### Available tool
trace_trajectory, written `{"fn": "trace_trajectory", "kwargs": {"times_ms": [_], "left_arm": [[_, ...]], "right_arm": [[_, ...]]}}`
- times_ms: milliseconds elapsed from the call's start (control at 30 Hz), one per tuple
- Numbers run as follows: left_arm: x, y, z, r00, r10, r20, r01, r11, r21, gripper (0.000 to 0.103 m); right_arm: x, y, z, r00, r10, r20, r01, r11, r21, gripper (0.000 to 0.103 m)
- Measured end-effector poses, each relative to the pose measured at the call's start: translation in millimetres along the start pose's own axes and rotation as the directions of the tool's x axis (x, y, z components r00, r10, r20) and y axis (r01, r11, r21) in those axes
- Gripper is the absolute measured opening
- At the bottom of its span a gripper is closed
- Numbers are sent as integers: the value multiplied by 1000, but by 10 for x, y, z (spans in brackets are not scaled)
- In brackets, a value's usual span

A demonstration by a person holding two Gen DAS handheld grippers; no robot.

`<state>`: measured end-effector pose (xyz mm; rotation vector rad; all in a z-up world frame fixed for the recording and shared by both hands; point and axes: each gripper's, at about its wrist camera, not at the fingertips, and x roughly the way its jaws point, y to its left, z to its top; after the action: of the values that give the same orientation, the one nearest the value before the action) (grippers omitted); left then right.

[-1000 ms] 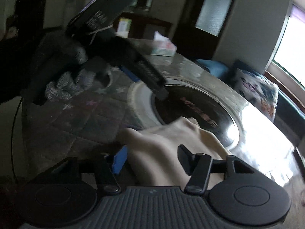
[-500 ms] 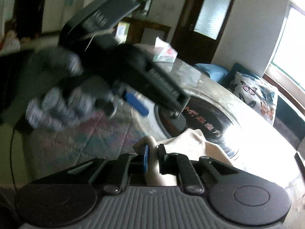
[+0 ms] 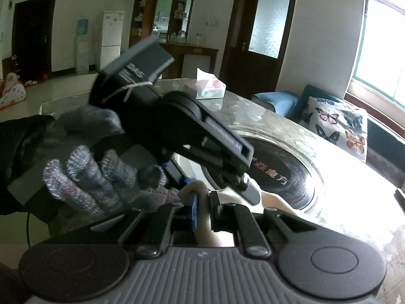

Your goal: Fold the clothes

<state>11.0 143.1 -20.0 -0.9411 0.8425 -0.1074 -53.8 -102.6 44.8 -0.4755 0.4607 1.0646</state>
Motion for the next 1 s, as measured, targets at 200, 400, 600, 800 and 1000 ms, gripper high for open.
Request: {"fn": "trace_trajectory", "kwargs": {"times_ms": [200,400,600,800,1000], "left_arm": [[1,83,6,1000,1,-5,-1,1000,-21,20],[-11,77,-14,1000,5,4,-5,1000,-3,18],[15,54,-24,1000,11,8,-11,1000,3,18],[26,6,-37,999,36,18,-36,999,32,18],[46,-61,-46,998,64,29,-66,995,68,18]], "right_arm": [[-29,14,-50,1000,13,-6,-13,1000,18,10],[-243,-269,-206,996,-86,-6,86,989,121,11],[-304,-833,-587,958,-262,-113,283,922,264,11],[-378,-1311,-959,917,-354,-185,399,825,400,11],[-640,-1561,-1179,901,-393,-182,426,727,539,22]]}}
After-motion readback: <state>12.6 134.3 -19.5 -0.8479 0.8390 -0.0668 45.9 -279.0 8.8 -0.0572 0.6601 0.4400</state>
